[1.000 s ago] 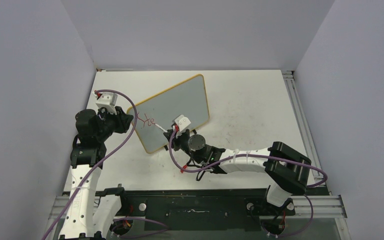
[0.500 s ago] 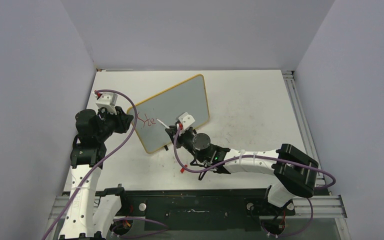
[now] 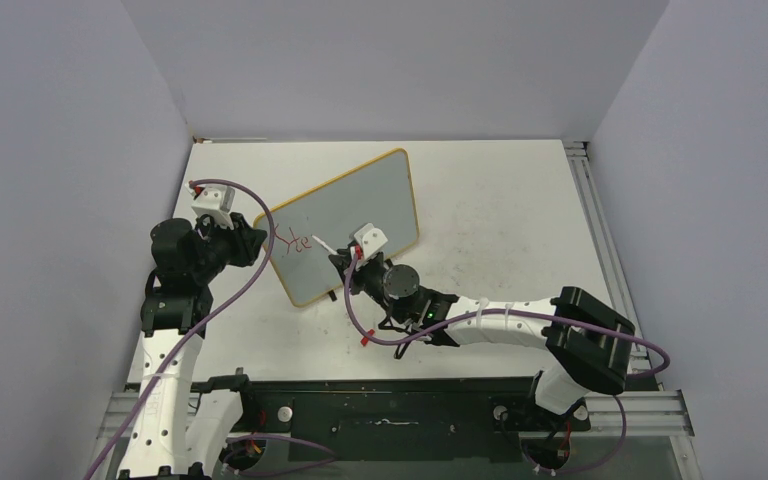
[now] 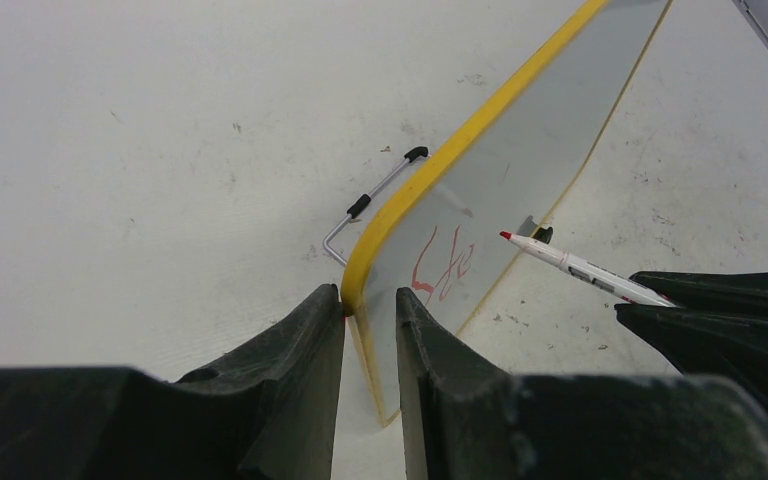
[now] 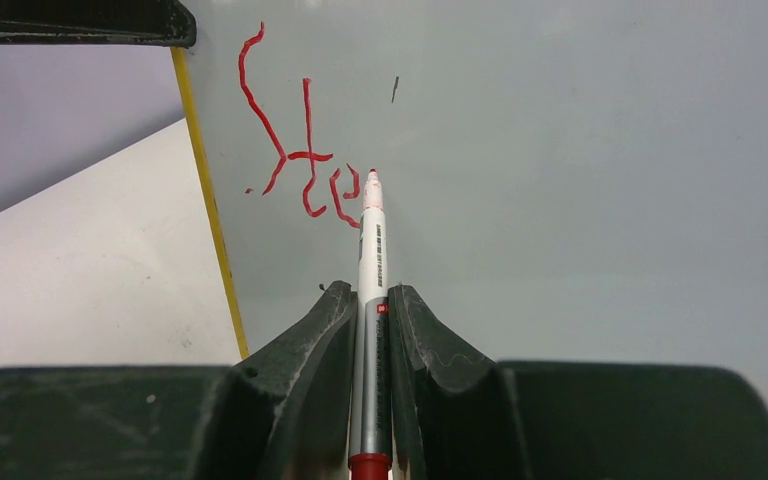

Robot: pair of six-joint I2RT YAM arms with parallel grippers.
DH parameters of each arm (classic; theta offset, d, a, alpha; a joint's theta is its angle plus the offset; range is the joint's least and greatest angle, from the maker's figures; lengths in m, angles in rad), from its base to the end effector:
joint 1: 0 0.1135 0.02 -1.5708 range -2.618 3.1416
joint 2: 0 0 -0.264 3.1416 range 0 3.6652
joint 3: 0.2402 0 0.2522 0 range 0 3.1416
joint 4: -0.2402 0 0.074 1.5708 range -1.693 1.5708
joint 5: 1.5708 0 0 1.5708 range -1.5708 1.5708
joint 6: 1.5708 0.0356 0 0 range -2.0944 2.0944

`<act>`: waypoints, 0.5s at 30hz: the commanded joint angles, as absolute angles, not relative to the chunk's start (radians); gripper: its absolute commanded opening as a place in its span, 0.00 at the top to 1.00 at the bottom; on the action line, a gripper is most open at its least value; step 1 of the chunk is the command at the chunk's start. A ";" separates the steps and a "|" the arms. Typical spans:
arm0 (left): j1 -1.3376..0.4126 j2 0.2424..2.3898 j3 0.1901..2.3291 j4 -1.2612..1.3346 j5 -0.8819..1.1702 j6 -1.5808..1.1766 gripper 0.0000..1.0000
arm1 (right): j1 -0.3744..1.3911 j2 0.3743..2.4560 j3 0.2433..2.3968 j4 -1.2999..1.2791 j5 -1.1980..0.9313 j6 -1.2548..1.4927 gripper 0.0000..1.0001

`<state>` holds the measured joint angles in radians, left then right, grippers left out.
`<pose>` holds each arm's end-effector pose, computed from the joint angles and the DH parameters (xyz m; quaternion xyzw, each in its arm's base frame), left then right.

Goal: Write a sentence on the whiteboard

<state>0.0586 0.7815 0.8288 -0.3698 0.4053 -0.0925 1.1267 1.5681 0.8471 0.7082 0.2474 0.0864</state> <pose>0.1762 -0.0037 0.3371 0.0573 0.8015 -0.1730 0.5696 0.1589 0.3136 0.2595 -0.2758 0.6559 0.3253 0.6229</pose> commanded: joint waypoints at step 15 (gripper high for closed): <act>0.054 0.768 0.835 -0.351 0.433 -0.090 0.76 | 1.127 1.627 0.899 0.760 0.270 0.077 0.95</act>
